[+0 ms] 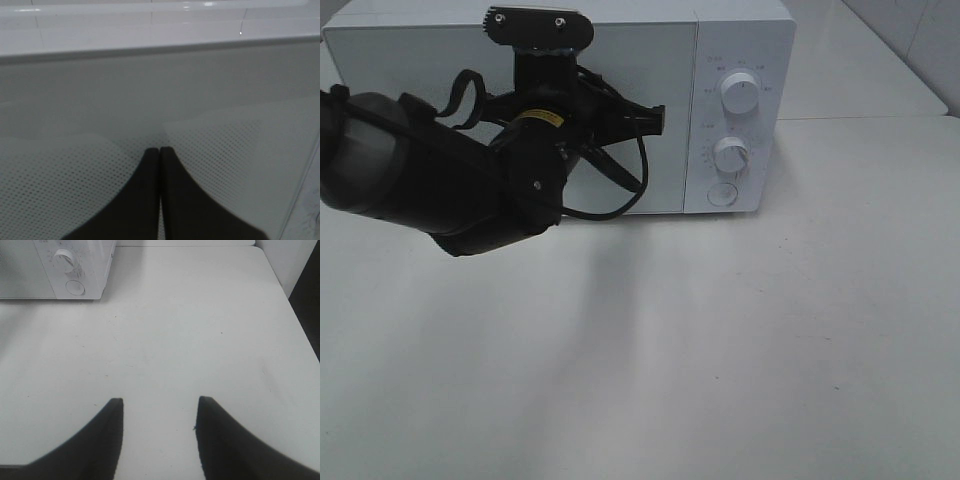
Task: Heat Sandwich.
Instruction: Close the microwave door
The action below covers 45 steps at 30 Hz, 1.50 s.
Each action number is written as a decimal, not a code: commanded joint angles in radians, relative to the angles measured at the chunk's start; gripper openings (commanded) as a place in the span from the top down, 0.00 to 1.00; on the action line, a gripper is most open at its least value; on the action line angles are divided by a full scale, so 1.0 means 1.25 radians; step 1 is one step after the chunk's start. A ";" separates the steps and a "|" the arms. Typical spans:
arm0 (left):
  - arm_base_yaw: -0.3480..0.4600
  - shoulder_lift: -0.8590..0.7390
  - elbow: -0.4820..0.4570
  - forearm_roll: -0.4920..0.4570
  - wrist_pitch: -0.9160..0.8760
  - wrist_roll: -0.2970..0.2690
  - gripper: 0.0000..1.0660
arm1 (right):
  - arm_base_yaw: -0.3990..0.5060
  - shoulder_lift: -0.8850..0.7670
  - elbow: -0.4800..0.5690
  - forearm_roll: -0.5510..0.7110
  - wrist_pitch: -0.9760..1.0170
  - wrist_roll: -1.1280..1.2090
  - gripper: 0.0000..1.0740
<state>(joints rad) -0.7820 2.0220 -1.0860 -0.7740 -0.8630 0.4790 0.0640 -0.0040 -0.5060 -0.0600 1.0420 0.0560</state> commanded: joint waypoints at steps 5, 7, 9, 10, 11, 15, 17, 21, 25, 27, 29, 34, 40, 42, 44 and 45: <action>0.024 -0.086 0.094 0.032 -0.032 -0.046 1.00 | -0.002 -0.021 0.002 -0.004 -0.003 -0.002 0.57; 0.024 -0.100 0.105 0.042 -0.025 -0.056 1.00 | -0.002 -0.021 0.002 -0.004 -0.003 -0.002 0.57; 0.024 -0.126 0.127 0.068 0.002 -0.086 1.00 | -0.002 -0.021 0.002 -0.004 -0.003 -0.002 0.57; 0.024 -0.154 0.146 0.108 0.043 -0.119 1.00 | -0.002 -0.021 0.002 -0.004 -0.003 -0.002 0.57; 0.024 -0.154 0.146 0.108 0.043 -0.119 1.00 | -0.002 -0.021 0.002 -0.004 -0.003 -0.002 0.57; 0.024 -0.205 0.176 0.190 0.140 -0.162 1.00 | -0.002 -0.021 0.002 -0.004 -0.003 -0.002 0.57; 0.024 -0.228 0.186 0.220 0.186 -0.179 1.00 | -0.002 -0.021 0.002 -0.004 -0.003 -0.002 0.57; 0.030 -0.270 0.198 0.282 0.290 -0.198 1.00 | -0.002 -0.021 0.002 -0.004 -0.003 -0.002 0.57; 0.049 -0.314 0.198 0.350 0.431 -0.199 1.00 | -0.002 -0.021 0.002 -0.004 -0.003 -0.002 0.57; 0.069 -0.346 0.198 0.410 0.531 -0.199 1.00 | -0.002 -0.021 0.002 -0.004 -0.003 -0.002 0.57; 0.076 -0.356 0.198 0.423 0.559 -0.199 1.00 | -0.002 -0.021 0.002 -0.004 -0.003 -0.002 0.57; 0.110 -0.423 0.198 0.454 0.722 -0.199 1.00 | -0.002 -0.021 0.002 -0.004 -0.003 -0.002 0.57; 0.157 -0.522 0.198 0.515 0.926 -0.199 1.00 | -0.002 -0.021 0.002 -0.004 -0.003 -0.002 0.57; 0.163 -0.538 0.198 0.522 0.948 -0.199 1.00 | -0.002 -0.021 0.002 -0.004 -0.003 -0.002 0.57; 0.190 -0.577 0.198 0.541 1.015 -0.199 1.00 | -0.002 -0.021 0.002 -0.004 -0.003 -0.002 0.57; 0.201 -0.589 0.198 0.546 1.038 -0.199 1.00 | -0.002 -0.021 0.002 -0.004 -0.003 -0.002 0.57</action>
<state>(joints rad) -0.5450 1.3130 -0.8390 -0.1080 0.3860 0.2360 0.0640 -0.0040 -0.5060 -0.0600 1.0420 0.0560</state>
